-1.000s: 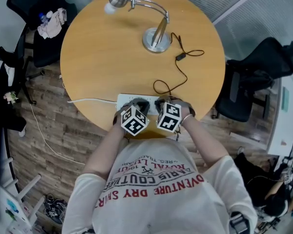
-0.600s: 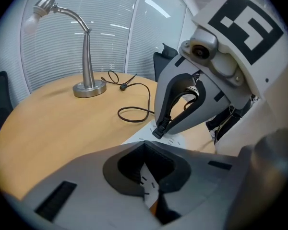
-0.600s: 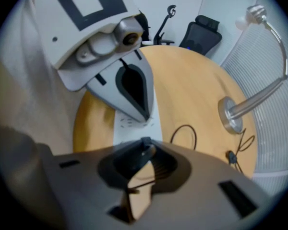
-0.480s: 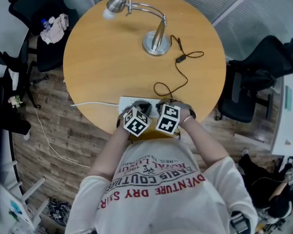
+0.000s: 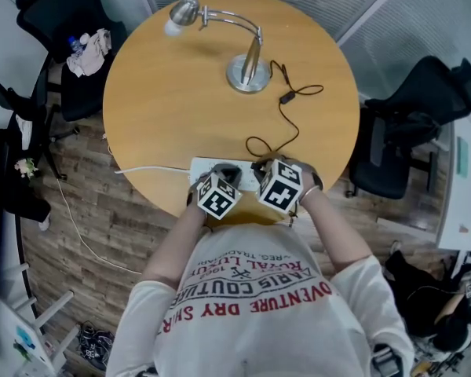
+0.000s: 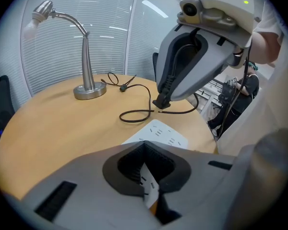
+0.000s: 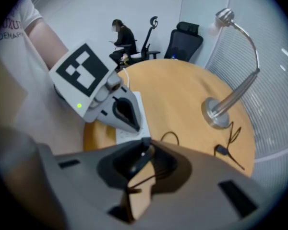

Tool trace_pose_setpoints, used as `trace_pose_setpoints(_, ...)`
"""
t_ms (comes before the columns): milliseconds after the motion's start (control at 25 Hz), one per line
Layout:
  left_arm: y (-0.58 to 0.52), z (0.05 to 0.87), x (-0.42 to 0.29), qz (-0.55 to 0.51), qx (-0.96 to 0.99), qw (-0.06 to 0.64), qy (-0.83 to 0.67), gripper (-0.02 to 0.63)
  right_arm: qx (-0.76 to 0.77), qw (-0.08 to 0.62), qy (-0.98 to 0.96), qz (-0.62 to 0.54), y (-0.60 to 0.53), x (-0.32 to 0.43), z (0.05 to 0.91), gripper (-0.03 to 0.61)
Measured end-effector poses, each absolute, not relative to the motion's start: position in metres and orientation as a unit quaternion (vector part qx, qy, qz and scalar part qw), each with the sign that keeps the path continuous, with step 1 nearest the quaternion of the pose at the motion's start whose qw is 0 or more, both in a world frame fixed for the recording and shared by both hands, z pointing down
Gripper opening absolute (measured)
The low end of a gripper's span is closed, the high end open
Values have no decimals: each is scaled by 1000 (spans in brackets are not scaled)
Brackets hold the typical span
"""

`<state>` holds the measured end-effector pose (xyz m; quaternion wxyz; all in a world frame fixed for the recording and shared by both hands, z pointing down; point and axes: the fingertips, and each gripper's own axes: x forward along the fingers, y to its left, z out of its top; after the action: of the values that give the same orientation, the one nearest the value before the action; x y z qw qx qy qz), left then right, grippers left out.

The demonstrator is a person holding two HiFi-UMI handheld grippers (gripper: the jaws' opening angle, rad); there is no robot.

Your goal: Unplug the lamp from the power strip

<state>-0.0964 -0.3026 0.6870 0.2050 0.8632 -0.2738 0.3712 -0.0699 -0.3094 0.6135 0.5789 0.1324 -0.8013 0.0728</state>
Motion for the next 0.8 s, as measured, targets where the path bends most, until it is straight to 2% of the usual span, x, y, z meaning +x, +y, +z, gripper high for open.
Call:
trace_pose_setpoints(280, -296, 686, -96, 369, 859, 236, -265, 31, 216, 493, -837, 92, -310, -76, 591, 72)
trace_pose_setpoints(480, -293, 672, -98, 343, 871, 216, -279, 31, 258, 436, -855, 107, -305, -75, 569, 72)
trace_pose_setpoints(800, -316, 587, -110, 241, 891, 161, -350, 31, 362, 277, -884, 106, -321, -63, 506, 74)
